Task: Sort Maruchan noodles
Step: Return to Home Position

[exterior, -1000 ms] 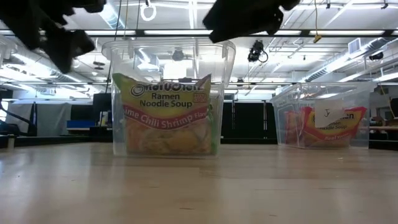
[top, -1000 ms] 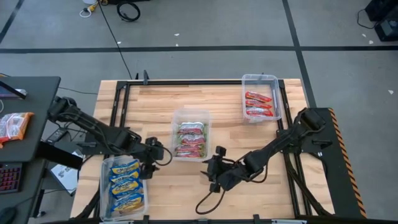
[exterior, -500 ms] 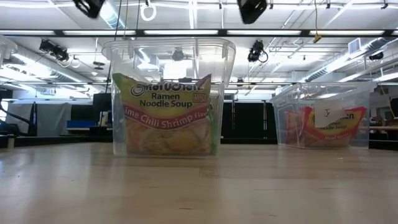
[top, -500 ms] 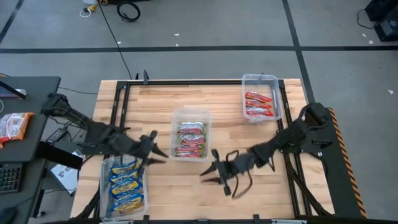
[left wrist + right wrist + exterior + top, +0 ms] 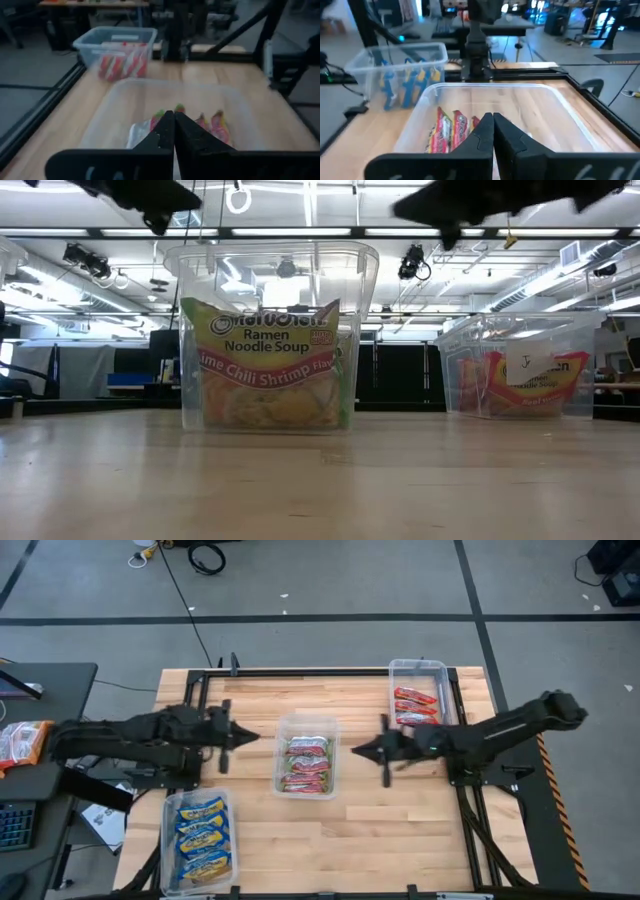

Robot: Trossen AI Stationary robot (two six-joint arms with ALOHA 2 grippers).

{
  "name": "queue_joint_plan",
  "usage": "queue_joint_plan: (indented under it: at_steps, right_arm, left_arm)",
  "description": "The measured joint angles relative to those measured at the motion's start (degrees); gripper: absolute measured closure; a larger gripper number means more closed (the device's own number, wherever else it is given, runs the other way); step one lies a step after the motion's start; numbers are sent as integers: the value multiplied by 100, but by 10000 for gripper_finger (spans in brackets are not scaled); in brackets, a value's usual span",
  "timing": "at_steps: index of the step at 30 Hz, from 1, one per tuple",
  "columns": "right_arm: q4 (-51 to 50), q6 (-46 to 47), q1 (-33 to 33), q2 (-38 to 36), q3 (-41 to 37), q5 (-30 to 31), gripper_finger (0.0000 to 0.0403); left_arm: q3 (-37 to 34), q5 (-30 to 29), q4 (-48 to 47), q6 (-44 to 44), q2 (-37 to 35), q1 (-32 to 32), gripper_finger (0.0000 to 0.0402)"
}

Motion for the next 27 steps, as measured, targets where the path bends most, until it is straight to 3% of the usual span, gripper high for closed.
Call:
queue_joint_plan:
  at_steps: [5,10,14,22,27]
  right_arm:
    - [499,106,731,-1465,-1192,849,397]
    - [1144,351,1012,-2480,-1996,982,398]
    - [524,706,793,-3095,-2075,936,398]
    - [-1087,884,429,-3893,-1983,784,397]
    - [-1760,1357,390,-3968,-1983,661,397]
  left_arm:
    - [-112,416,-417,-130,-1056,-138,397]
    - [-298,70,-183,-35,-2043,-309,396]
    - [-309,-545,-208,-709,-2448,-306,386]
    - [-309,-586,-11,-913,-2618,-312,374]
    - [-306,-790,243,-1796,-2576,-309,373]
